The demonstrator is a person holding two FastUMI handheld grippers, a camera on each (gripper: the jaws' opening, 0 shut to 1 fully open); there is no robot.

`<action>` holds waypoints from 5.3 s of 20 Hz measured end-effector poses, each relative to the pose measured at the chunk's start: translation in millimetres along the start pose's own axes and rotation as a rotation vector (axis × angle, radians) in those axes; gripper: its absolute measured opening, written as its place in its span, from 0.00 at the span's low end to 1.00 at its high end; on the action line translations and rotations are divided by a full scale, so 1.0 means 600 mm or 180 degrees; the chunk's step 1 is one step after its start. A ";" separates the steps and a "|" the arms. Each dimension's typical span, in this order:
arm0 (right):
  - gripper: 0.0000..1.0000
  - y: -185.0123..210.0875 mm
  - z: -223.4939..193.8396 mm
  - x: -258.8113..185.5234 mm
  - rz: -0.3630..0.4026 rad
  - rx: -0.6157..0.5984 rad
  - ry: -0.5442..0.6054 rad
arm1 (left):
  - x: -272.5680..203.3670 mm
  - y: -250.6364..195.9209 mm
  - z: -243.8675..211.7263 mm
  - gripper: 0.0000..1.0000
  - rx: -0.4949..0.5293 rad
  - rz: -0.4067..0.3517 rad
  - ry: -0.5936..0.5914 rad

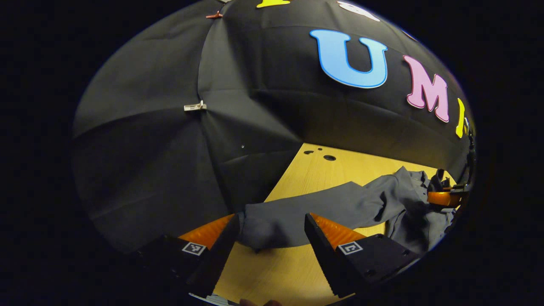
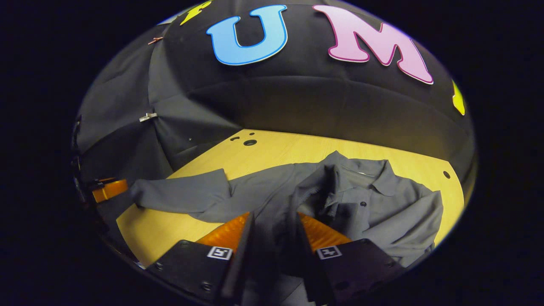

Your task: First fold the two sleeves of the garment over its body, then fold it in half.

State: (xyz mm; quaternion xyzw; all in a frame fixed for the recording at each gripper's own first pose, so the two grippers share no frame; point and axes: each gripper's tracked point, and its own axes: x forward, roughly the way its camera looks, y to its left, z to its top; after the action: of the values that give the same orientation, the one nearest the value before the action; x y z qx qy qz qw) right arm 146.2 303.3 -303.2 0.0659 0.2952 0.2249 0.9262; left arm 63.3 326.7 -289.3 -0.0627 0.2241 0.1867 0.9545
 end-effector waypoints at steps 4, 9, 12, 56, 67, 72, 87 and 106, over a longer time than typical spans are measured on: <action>0.83 -0.006 0.051 -0.080 -0.0090 0.0084 -0.0208 | 0.035 0.015 -0.032 0.97 -0.0030 0.0086 0.0202; 0.85 -0.039 0.056 -0.182 -0.0231 0.0094 -0.0285 | 0.078 0.032 -0.063 0.97 -0.0065 0.0207 0.0450; 0.86 -0.066 0.036 -0.238 -0.0404 -0.0044 -0.0231 | 0.098 0.041 -0.092 0.97 0.0013 0.0241 0.0704; 0.86 -0.469 -0.134 -0.525 -0.1469 0.0573 -0.0156 | -0.167 -0.728 0.102 0.10 0.0795 -0.1825 -0.0010; 0.86 -0.501 -0.182 -0.542 -0.1392 0.0677 -0.0004 | -0.137 -0.893 -0.073 0.10 0.1266 -0.1951 0.0385; 0.86 -0.510 -0.188 -0.538 -0.1328 0.0670 0.0050 | -0.119 -0.923 -0.146 0.10 0.1434 -0.1923 0.0587; 0.86 -0.463 -0.196 -0.530 -0.1149 0.0654 0.0163 | -0.224 -0.862 -0.150 0.97 0.1429 -0.2199 0.0592; 0.94 -0.326 -0.407 -0.571 -0.0878 0.0665 0.1170 | -0.327 -0.436 -0.275 0.98 0.1034 -0.1476 0.1420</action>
State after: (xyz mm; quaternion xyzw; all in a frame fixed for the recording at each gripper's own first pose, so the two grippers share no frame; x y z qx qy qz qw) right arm -168.9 -29.8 -375.3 0.0783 0.4866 0.0728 0.8671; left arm -65.7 -12.4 -338.5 0.0014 0.4335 -0.0912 0.8965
